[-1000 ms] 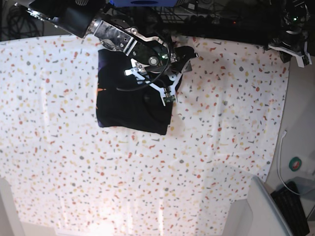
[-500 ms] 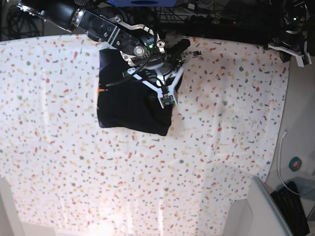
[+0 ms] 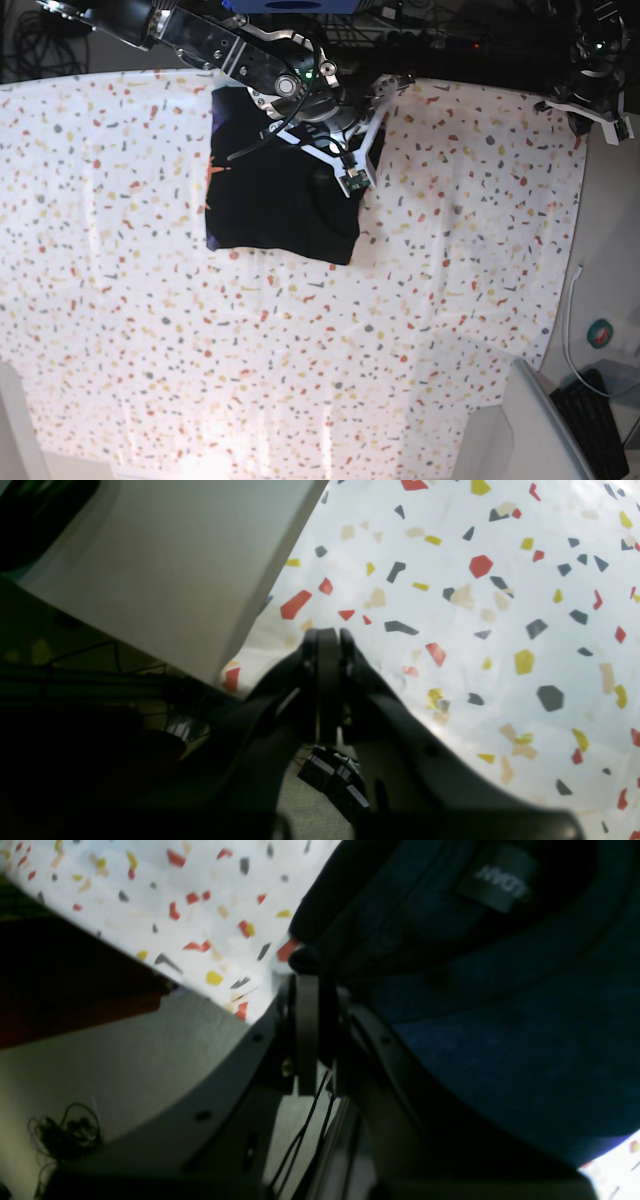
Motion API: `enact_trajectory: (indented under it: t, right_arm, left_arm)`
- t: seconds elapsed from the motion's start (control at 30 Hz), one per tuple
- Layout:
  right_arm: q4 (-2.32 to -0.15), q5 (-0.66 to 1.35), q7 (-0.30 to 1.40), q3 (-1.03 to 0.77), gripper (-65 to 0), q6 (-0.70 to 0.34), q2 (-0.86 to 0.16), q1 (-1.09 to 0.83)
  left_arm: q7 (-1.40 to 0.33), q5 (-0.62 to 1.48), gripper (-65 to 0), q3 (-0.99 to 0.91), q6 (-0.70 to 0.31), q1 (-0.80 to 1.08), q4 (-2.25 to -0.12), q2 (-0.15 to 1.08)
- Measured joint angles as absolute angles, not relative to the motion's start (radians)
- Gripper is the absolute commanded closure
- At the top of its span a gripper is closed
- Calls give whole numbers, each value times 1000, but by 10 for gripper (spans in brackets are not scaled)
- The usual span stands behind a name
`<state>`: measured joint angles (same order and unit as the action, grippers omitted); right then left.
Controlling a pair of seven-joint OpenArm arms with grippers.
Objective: Layout the t-shirt on the table in an organized manner, then fold the t-shirt properly
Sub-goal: 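Press the folded end flat with the right gripper while left withdraws, then grasp the folded bundle's edges with both grippers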
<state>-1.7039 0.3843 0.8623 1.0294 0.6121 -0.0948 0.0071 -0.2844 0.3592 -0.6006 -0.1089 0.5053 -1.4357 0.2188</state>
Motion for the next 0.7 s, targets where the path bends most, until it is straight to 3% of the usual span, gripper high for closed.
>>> enact_trajectory:
  t: [0.17, 0.23, 0.3, 0.33, 0.5, 0.53, 0.6, 0.7]
  right_arm:
    - [-1615, 387, 845, 1028, -6, 609, -68, 7]
    - [-1611, 384, 857, 1032, -150, 601, -69, 8]
    - [-1644, 384, 861, 1038, -216, 533, -77, 9]
    - [-1684, 387, 871, 1041, -219, 516, -84, 9]
    - [-1938, 404, 864, 963, -185, 490, -193, 2]
    - [-1958, 394, 859, 902, -147, 492, -216, -1]
    - [-1956, 381, 841, 755, -9, 500, -249, -6]
    - [-1932, 372, 727, 532, 0, 496, -263, -51]
  left_arm:
    - [-289, 366, 0, -580, -107, 505, -1443, 220]
    - [-297, 362, 0, -528, -99, 504, -1475, 220]
    - [-297, 359, 0, -484, -109, 490, -1508, 215]
    - [-296, 367, 0, -466, -120, 482, -1525, 211]
    - [-351, 363, 0, -367, -97, 450, -1601, 200]
    - [-377, 363, 0, -341, -96, 440, -1625, 186]
    - [-406, 365, 0, -284, -101, 419, -1682, 143]
    - [-414, 366, 0, -159, -97, 397, -1786, 81]
